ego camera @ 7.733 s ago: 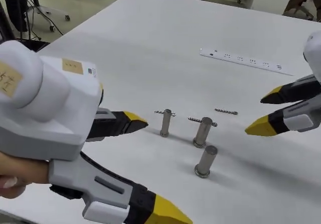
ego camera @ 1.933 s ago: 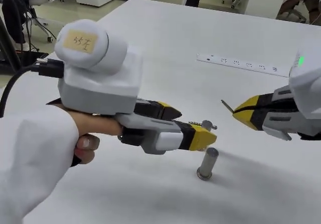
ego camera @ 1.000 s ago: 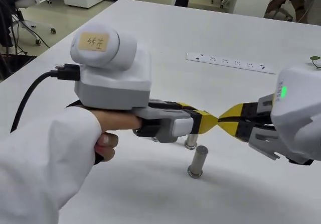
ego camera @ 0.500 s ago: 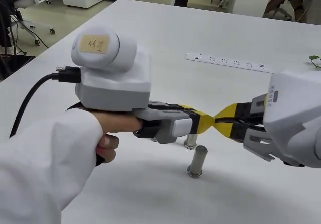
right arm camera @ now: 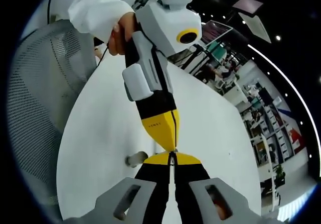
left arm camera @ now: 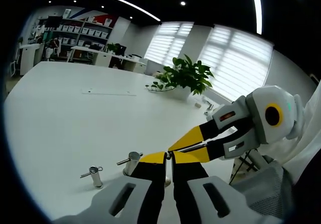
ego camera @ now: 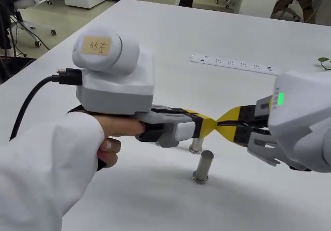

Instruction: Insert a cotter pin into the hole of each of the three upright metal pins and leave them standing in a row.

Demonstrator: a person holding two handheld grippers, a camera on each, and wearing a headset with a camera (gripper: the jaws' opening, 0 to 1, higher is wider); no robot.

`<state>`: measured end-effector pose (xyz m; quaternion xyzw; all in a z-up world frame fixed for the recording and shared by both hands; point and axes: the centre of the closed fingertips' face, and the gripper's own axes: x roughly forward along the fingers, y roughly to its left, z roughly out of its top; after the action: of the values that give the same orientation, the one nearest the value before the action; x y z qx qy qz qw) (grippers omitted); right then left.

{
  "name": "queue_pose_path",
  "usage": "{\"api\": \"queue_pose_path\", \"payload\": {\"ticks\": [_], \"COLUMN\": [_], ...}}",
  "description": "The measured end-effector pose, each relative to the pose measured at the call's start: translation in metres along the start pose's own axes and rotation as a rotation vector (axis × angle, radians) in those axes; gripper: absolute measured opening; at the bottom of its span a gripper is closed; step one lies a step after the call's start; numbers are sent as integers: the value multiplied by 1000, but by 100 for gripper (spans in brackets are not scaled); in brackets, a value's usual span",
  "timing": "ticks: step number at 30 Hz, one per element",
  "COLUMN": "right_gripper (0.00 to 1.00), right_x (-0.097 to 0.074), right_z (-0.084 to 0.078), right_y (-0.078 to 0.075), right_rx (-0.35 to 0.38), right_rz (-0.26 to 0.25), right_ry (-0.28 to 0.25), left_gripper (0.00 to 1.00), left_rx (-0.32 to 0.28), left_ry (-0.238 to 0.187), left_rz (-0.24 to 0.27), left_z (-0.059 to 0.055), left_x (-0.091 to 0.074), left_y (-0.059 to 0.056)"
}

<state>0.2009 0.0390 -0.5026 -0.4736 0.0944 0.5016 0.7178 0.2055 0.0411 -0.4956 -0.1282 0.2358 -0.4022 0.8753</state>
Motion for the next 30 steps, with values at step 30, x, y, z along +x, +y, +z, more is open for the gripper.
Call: {"api": "queue_pose_path", "payload": {"ticks": [30], "right_gripper": [0], "right_x": [0], "right_z": [5], "right_y": [7], "right_rx": [-32], "right_rz": [21], "right_ry": [0], "left_gripper": [0], "left_rx": [-78], "left_ry": [19], "left_rz": [-15], "left_z": [-4], "left_x": [-7], "left_y": [0]}}
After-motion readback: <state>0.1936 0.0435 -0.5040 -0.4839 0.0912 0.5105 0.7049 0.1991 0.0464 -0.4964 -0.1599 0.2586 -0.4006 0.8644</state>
